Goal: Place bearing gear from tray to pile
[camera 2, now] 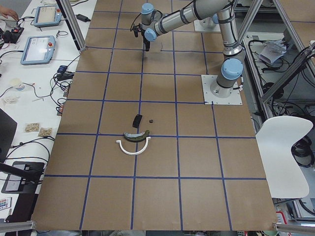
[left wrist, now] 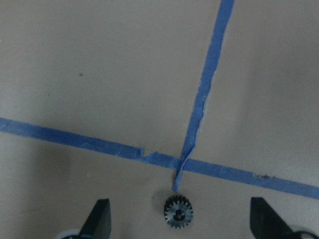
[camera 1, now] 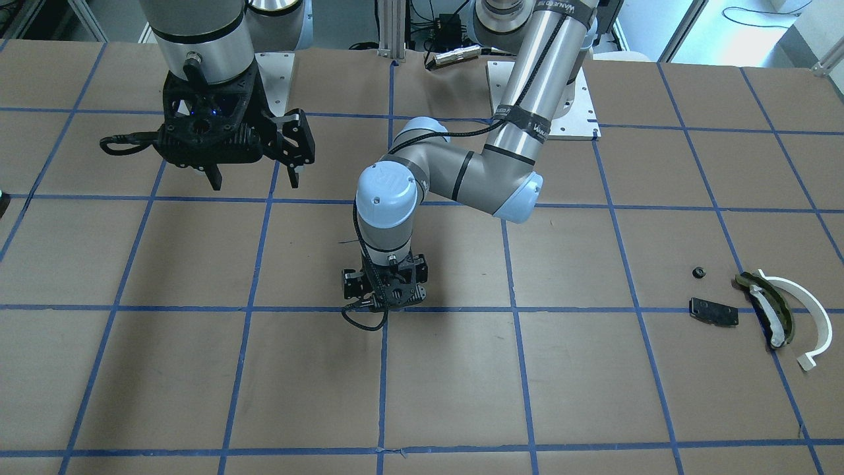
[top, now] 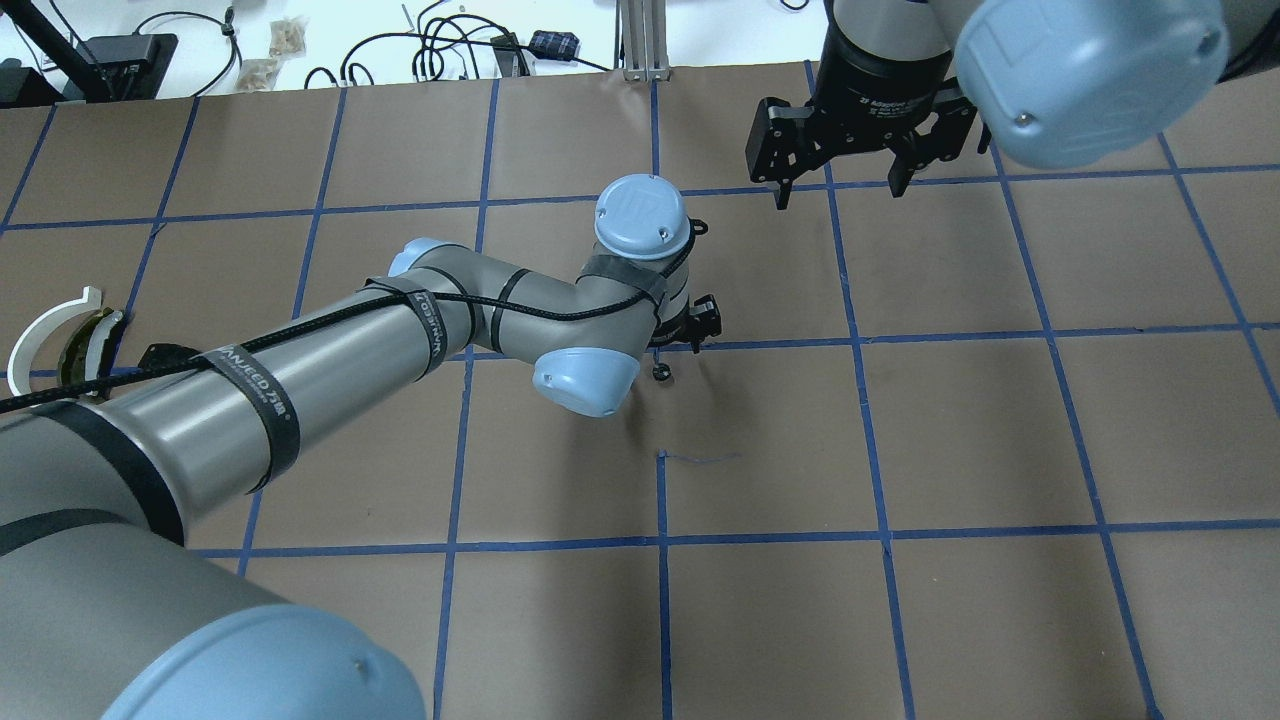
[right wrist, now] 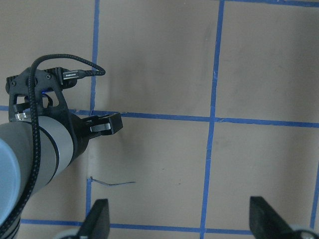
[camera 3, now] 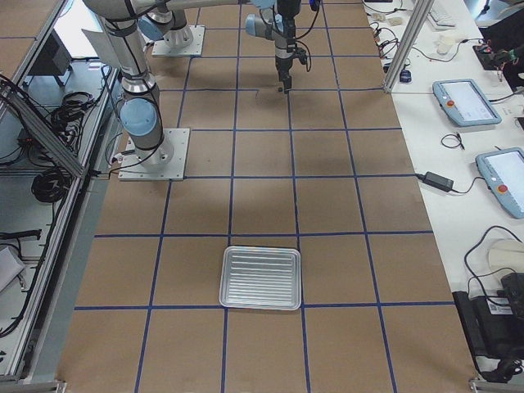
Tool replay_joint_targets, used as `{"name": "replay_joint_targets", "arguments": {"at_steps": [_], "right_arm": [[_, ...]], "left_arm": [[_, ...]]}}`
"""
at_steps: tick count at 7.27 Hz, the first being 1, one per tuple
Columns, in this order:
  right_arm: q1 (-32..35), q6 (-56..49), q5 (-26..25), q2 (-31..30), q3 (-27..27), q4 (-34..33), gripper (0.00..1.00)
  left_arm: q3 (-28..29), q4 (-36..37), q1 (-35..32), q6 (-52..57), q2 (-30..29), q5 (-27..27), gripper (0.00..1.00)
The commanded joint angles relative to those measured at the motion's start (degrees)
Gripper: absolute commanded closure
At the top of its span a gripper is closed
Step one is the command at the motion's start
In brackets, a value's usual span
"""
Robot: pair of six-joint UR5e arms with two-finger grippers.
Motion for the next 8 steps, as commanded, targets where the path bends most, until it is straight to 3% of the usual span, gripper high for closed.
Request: {"name": "replay_joint_targets", "arguments": {"at_steps": [1,2,4,5,6,7,8], "right_arm": [[-0.91,3.38,-3.40,-1.77,2.60,-3.02,0.00],[-2.04,4.02,-3.22,-1.95,2.96,-2.94,0.00],[-5.99,0.79,0.64,-1.25,0.43,-1.81,0.00],[-7.40,-7.84,1.35,-1.16,0.15,0.03,0.00],[-7.68,-8.28,1.35,-1.68,0.76,0.66,0.00],[-7.68,-8.28,1.53,-1.69,1.03,0.75,0.00],[-7.77,-8.28,2.49,-1.60,0.94,0.84,0.00]], "left_arm": [[0.48,-0.14,-0.16,-0.12,-1.23,0.03,0.34],[0.31,-1.44,-0.42,-0.12,-1.32,0.02,0.41],[0.04,-2.60,-0.51,-0.12,-0.97,0.02,0.40],[0.04,-2.60,-0.51,-0.04,-0.97,0.11,0.41],[-0.05,-2.69,-0.60,-0.04,-0.97,0.03,0.41],[0.04,-2.69,-0.77,0.57,-1.05,0.11,0.45],[0.48,-2.60,-0.77,0.75,-1.14,0.11,0.57]]}}
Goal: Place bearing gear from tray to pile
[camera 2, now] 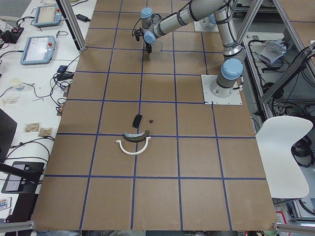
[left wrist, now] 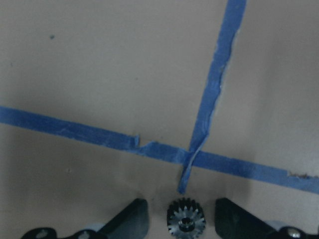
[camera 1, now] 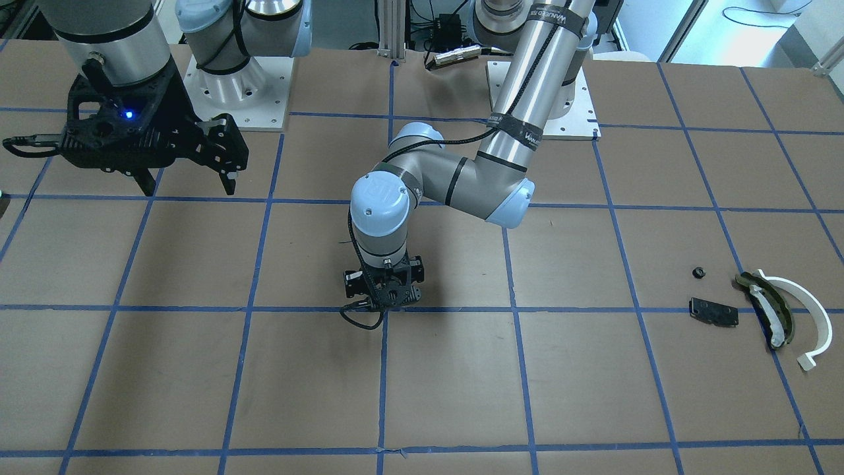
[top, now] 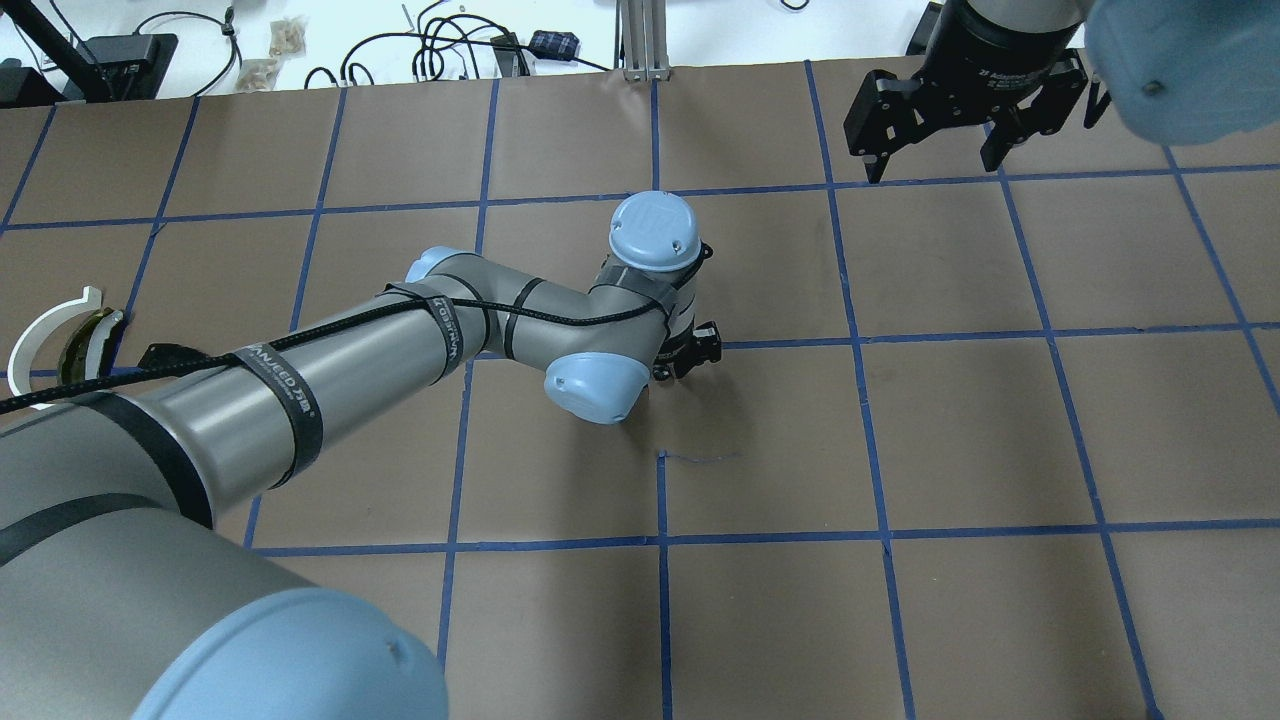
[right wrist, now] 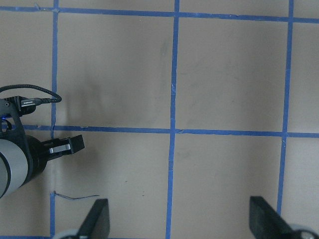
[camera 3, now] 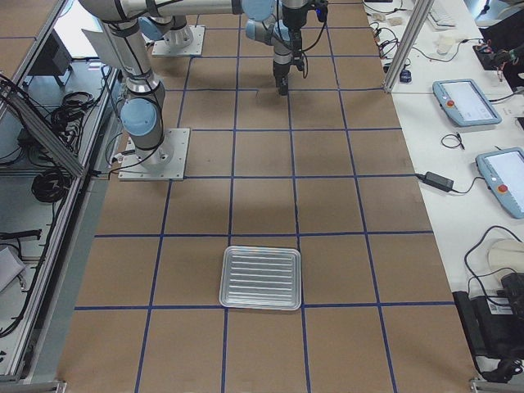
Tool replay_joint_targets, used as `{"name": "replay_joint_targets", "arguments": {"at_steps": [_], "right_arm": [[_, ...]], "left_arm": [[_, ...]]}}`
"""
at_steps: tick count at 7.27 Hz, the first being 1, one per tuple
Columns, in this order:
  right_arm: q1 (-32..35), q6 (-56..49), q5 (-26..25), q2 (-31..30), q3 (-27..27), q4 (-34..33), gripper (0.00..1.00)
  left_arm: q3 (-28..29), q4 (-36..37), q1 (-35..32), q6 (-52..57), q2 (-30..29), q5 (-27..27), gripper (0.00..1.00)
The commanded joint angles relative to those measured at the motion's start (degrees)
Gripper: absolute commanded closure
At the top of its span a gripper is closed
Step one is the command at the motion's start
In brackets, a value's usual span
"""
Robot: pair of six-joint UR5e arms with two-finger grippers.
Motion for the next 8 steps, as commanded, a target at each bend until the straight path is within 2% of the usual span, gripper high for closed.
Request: {"name": "replay_joint_targets", "arguments": {"at_steps": [1,2,3,5,6,8], "right_arm": [[-0.12,-0.47,1.13,-0.09,-0.02,2.72,0.00],[-0.12,-0.47,1.22,-0.09,-0.20,3.27,0.00],[-0.12,-0.47,1.22,-0.09,-0.28,3.36,0.00],[-0.03,-0.39,1.13,0.00,-0.90,3.53,0.00],[-0.03,-0.39,1.04,0.08,-0.90,4.49,0.00],[-0.03,-0.39,1.21,0.09,-0.90,4.41,0.00]], "left_arm": [[0.44,-0.04,-0.07,0.44,-0.09,0.02,0.83],[0.52,-0.04,-0.07,0.52,-0.09,0.11,0.98],[0.52,-0.04,0.11,0.61,0.61,0.11,1.00],[0.53,-0.82,1.68,8.39,4.20,0.28,1.00],[0.26,-5.01,6.39,13.83,7.27,0.20,1.00],[-0.17,-17.55,19.20,31.36,15.17,1.42,0.99]]}}
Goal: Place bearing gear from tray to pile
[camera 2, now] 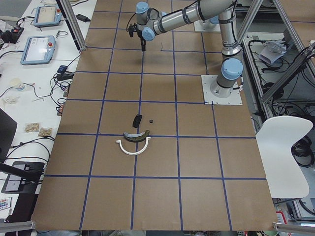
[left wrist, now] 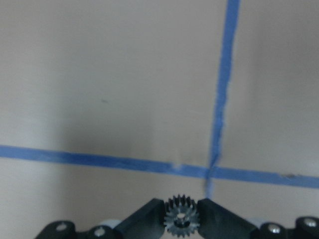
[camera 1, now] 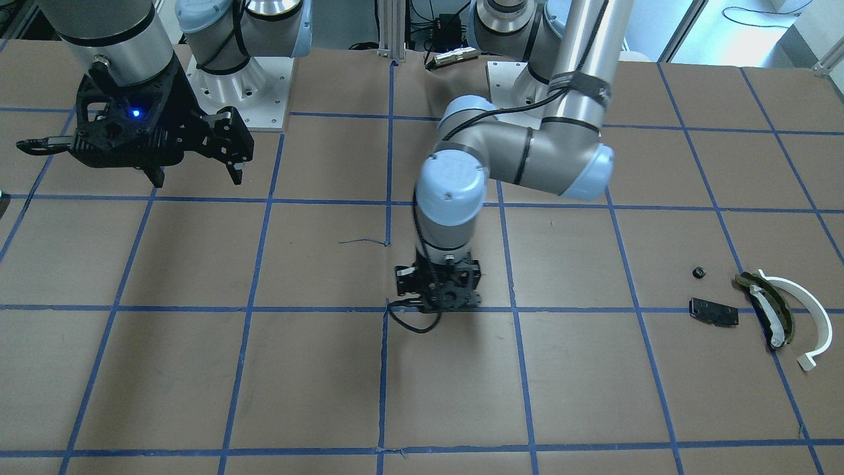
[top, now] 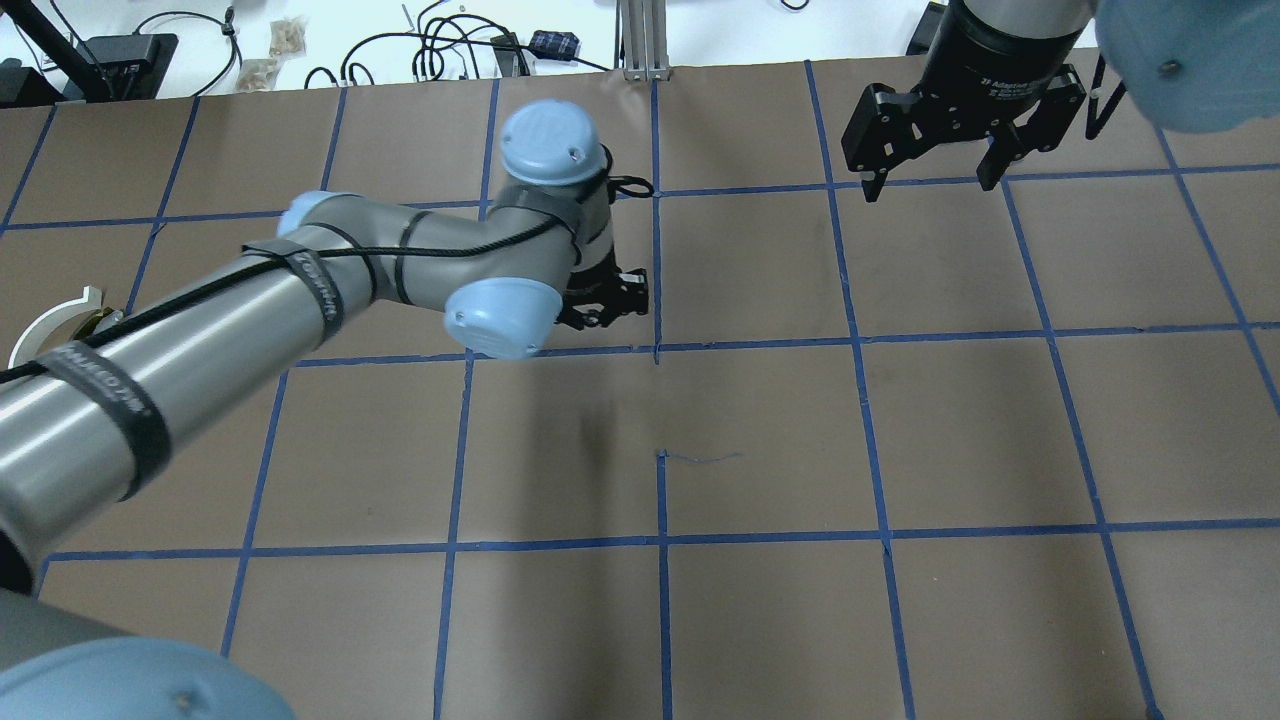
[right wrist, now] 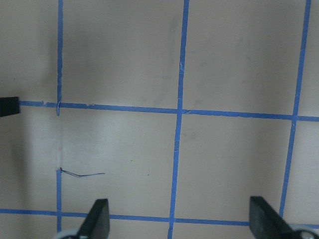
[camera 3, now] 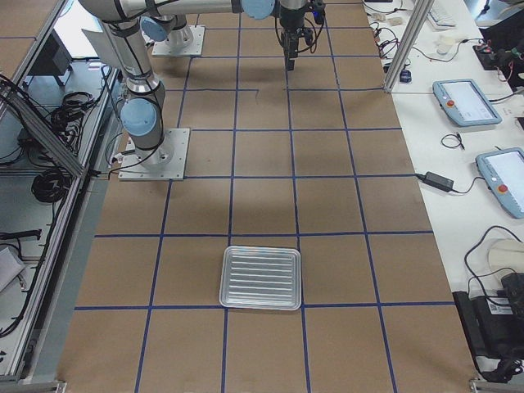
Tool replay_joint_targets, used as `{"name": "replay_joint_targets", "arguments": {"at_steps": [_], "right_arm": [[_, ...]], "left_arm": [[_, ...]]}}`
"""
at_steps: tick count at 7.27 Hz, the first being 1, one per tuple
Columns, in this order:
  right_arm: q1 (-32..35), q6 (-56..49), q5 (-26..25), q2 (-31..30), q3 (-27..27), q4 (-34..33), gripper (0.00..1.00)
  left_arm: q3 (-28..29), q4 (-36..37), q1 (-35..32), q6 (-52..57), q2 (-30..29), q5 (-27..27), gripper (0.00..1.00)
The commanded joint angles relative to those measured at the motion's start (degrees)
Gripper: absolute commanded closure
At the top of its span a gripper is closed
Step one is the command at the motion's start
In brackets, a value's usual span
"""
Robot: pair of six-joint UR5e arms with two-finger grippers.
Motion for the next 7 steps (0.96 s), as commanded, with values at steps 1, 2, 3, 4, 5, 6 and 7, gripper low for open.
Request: {"name": "replay_joint_targets", "arguments": {"at_steps": [1,2,3,4,5,6,7], "right_arm": [[0.05,-0.08,0.03,0.03,-0.02,0.06,0.00],[0.05,0.00,0.03,0.03,-0.02,0.06,0.00],[0.05,-0.08,0.12,0.12,-0.11,0.06,0.00],[0.05,-0.08,0.12,0.12,-0.11,0.06,0.00],[0.05,-0.08,0.21,0.12,-0.02,0.06,0.00],[0.14,0.00,0.30,0.12,-0.02,0.06,0.00],[0.14,-0.08,0.30,0.20,-0.02,-0.02,0.00]], "left_arm": [[-0.83,-9.93,17.01,23.16,6.86,3.50,0.99],[-1.62,-10.39,24.15,32.94,8.62,3.96,0.99],[-3.19,-10.14,29.71,41.31,9.51,3.87,0.99],[-5.12,-9.09,37.16,49.74,9.78,3.61,0.99],[-6.36,-8.30,43.15,57.75,9.70,3.35,0.99],[-7.15,-7.07,47.65,62.09,8.30,3.26,0.99],[-7.68,-6.36,50.39,62.92,7.77,3.08,0.99]]}}
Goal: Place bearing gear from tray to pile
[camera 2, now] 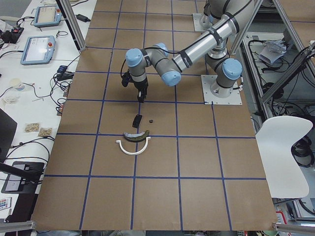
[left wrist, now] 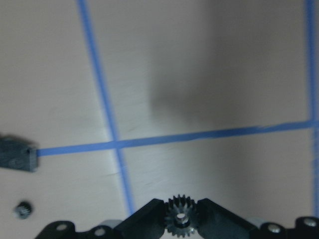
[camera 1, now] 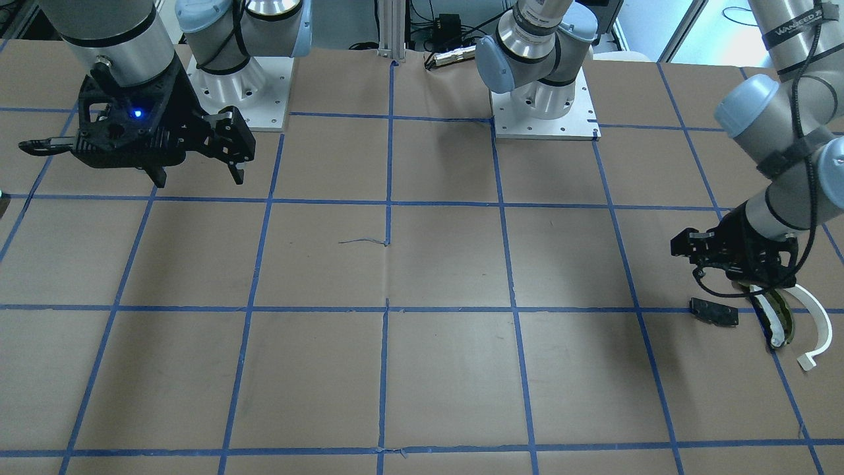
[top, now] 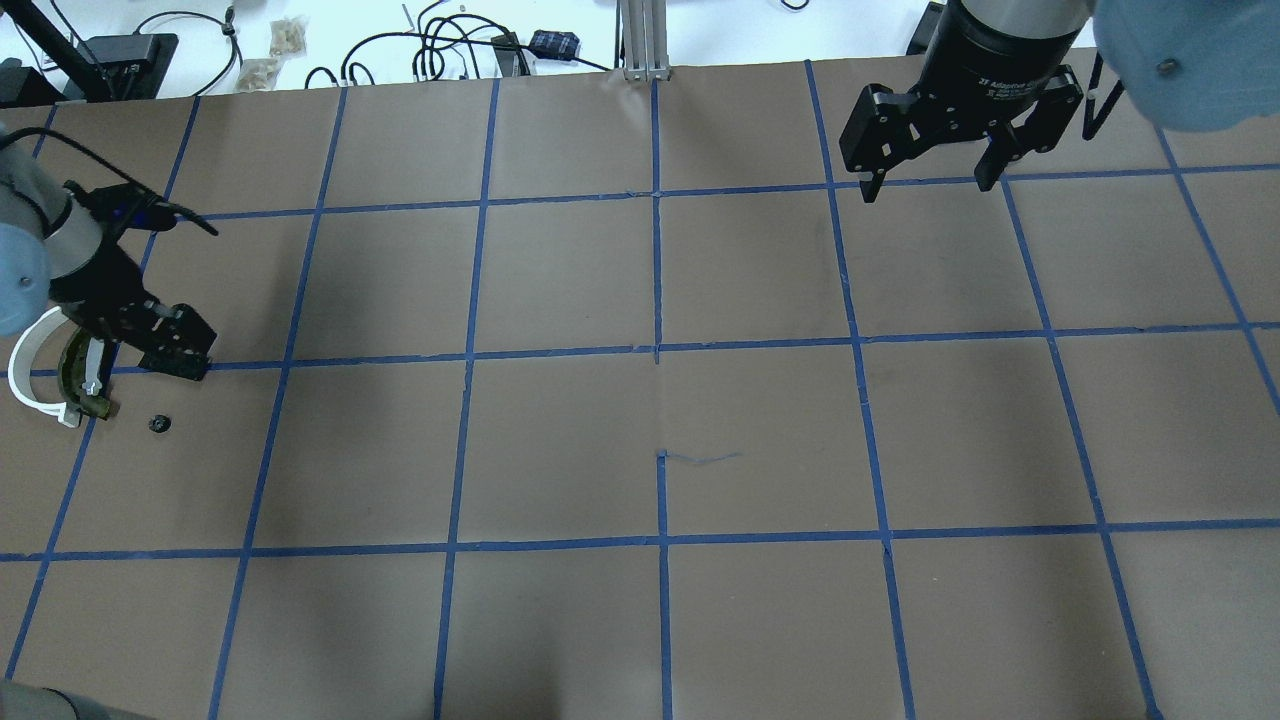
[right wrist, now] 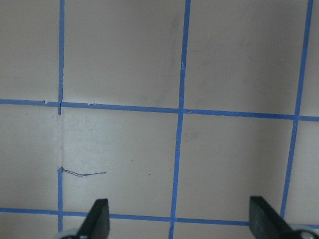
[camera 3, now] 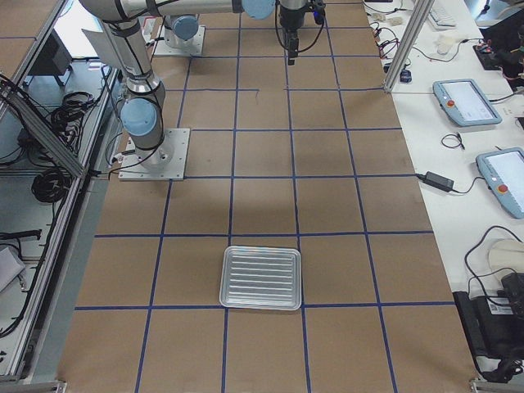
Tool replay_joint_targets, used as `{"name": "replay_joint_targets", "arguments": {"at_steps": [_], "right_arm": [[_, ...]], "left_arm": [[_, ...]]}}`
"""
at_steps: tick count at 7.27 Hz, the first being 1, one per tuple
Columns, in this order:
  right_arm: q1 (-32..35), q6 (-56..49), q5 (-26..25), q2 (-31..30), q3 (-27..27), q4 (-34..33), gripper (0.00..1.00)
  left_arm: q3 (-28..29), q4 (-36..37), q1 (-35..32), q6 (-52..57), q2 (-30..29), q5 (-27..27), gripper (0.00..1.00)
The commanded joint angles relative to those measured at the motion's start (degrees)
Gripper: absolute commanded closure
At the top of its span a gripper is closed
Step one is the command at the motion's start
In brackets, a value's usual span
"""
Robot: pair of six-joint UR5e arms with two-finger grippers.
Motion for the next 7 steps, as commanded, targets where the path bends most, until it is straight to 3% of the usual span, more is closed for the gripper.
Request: {"name": "replay_joint_targets", "arguments": {"at_steps": [1,4,7], "right_arm": [[0.03,0.05,0.13,0.06,0.01,-0.07,0.00],[0.12,0.40,0.48,0.06,0.10,-0.25,0.00],[0.12,0.49,1.18,0.06,0.10,-0.33,0.00]], "left_arm": [[-1.36,1.95,5.02,3.73,-1.98,-0.12,0.99],[-6.02,11.52,4.94,3.72,-5.59,-1.61,0.98],[-6.20,12.68,5.02,3.21,-7.26,-1.44,0.91]]}}
